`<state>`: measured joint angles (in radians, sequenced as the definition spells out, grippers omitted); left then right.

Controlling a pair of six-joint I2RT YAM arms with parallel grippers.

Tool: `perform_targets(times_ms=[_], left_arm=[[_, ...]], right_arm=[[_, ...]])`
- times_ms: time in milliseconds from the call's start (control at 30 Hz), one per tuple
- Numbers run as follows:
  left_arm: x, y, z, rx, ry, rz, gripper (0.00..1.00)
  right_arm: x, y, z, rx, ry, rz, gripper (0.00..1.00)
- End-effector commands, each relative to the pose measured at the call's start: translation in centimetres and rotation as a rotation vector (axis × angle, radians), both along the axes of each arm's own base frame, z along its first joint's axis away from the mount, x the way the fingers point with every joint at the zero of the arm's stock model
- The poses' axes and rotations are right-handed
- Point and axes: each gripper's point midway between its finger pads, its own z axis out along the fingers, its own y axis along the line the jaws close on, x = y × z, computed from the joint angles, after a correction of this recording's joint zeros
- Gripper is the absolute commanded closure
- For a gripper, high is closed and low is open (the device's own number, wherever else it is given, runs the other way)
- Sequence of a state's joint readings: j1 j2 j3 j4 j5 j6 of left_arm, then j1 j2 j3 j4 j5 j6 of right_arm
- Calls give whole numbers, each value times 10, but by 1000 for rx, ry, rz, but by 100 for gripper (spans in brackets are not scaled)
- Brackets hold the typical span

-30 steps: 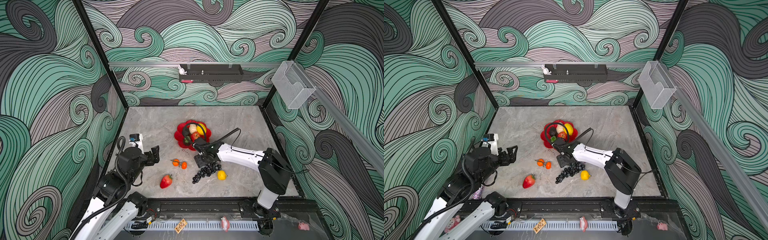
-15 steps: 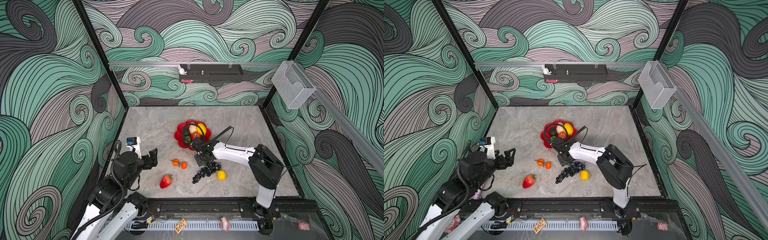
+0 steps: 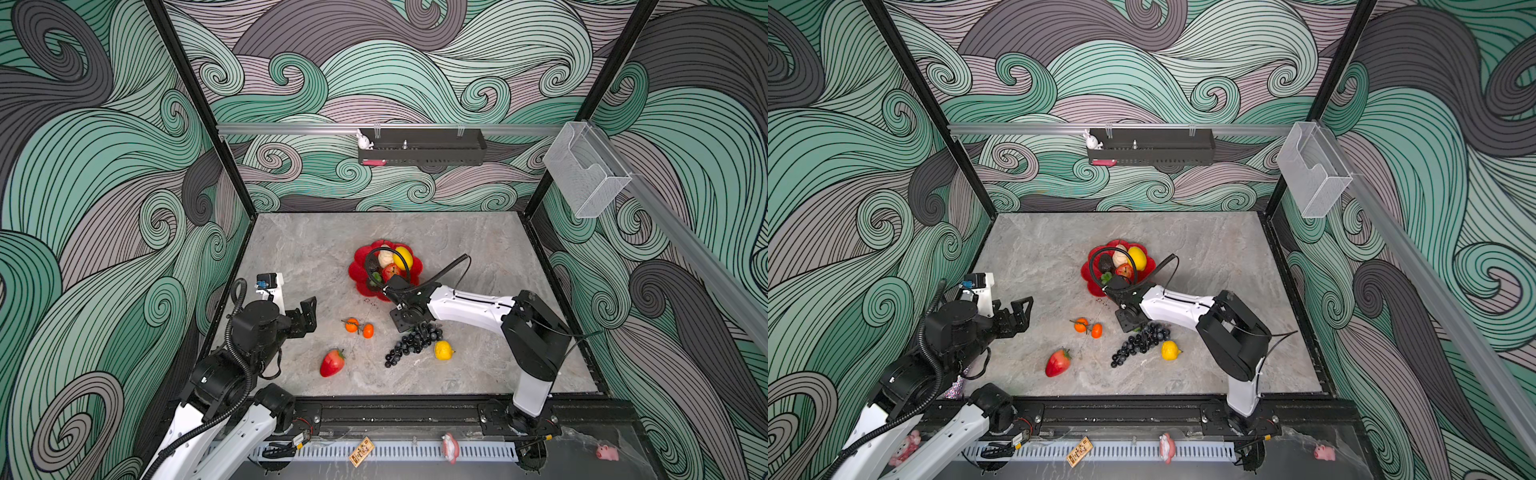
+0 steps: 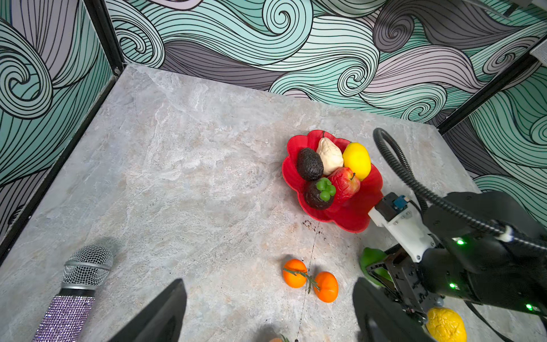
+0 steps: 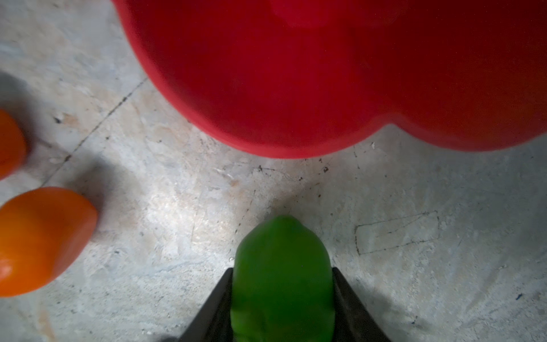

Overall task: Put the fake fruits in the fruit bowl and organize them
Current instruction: 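Close the right gripper on the green lime beside the grapes, then lift the lime toward the left gripper while the left gripper closes on it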

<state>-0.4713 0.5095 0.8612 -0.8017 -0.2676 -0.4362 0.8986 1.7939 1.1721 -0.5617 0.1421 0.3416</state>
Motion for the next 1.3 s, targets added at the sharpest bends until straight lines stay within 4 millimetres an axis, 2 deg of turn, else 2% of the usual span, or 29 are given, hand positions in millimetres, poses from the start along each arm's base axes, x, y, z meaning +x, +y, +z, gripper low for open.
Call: perform_targets(times_ms=[0, 167, 367, 467, 600, 767, 933, 1100, 1267], left_arm=[[2, -10, -9, -7, 39, -42, 10], [9, -49, -25, -100, 136, -185, 10], [15, -104, -43, -286, 285, -351, 10], [17, -120, -50, -358, 330, -397, 10], [21, -129, -61, -404, 378, -394, 11], [24, -148, -63, -516, 422, -420, 11], [31, -155, -65, -581, 399, -407, 11], [31, -158, -60, -577, 360, -426, 11], [29, -160, -59, -517, 252, -463, 16]], right_arm=[[0, 14, 43, 154, -69, 45, 56], [-12, 23, 82, 325, -121, 115, 56], [-20, 29, 106, 452, -187, 181, 56], [-22, 34, 116, 505, -202, 190, 55], [-26, 39, 127, 573, -218, 200, 55], [-29, 43, 132, 662, -213, 172, 54], [-33, 49, 147, 774, -197, 132, 54], [-27, 42, 157, 815, -205, 34, 54], [-19, 33, 171, 899, -185, -128, 54]])
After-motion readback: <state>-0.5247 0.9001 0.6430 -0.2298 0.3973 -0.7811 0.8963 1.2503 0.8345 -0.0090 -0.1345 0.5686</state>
